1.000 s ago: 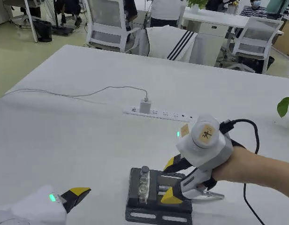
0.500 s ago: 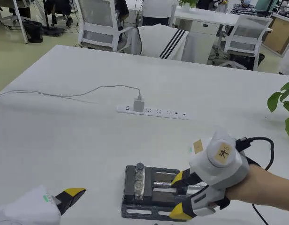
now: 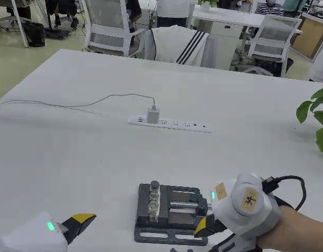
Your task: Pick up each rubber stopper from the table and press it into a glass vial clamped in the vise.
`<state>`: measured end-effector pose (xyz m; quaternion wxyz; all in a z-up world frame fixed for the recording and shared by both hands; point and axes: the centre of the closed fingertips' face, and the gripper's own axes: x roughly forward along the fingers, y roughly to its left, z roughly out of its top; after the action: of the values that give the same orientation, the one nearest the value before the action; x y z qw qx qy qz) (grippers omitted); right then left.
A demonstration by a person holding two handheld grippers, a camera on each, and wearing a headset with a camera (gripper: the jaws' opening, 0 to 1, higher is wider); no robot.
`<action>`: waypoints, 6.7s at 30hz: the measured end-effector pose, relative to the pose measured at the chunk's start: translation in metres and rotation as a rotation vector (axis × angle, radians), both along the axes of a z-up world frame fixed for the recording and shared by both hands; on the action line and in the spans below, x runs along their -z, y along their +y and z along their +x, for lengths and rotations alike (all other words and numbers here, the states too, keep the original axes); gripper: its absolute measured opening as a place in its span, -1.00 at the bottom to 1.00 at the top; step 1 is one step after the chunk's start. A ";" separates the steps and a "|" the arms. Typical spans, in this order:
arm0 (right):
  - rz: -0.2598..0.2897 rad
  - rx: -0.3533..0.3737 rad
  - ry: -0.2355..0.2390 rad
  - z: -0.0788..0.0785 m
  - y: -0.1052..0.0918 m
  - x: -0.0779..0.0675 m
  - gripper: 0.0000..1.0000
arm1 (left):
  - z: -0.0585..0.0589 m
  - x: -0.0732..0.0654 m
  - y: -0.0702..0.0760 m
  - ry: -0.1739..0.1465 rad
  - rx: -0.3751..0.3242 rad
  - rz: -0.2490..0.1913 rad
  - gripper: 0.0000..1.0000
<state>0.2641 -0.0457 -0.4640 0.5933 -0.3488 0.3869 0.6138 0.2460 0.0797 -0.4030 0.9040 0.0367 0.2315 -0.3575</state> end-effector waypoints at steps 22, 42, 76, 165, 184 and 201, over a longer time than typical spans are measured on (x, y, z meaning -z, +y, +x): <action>-0.034 -0.060 0.014 0.001 0.000 0.014 -0.91 | -0.004 0.005 0.010 0.008 -0.025 -0.003 0.80; -0.062 -0.098 0.008 0.002 0.003 0.019 -0.97 | -0.006 0.006 0.017 0.010 -0.037 -0.013 0.91; 0.072 0.224 0.158 0.005 0.014 0.005 -1.00 | -0.005 0.006 0.010 0.005 -0.022 -0.017 0.84; 0.810 1.065 1.265 -0.034 0.064 -0.123 -1.00 | -0.010 -0.065 -0.060 -0.169 0.222 -0.216 -0.88; 0.854 1.068 1.344 -0.035 0.064 -0.127 -1.00 | -0.014 -0.070 -0.062 -0.154 0.237 -0.250 -0.93; 0.899 1.029 1.130 -0.026 0.062 -0.125 -0.29 | -0.012 -0.068 -0.058 -0.135 0.225 -0.249 -0.94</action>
<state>0.2382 0.0164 -0.3392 0.5971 0.4895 0.4533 0.4453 0.2335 0.0215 -0.3353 0.8695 -0.0257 0.1185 -0.4788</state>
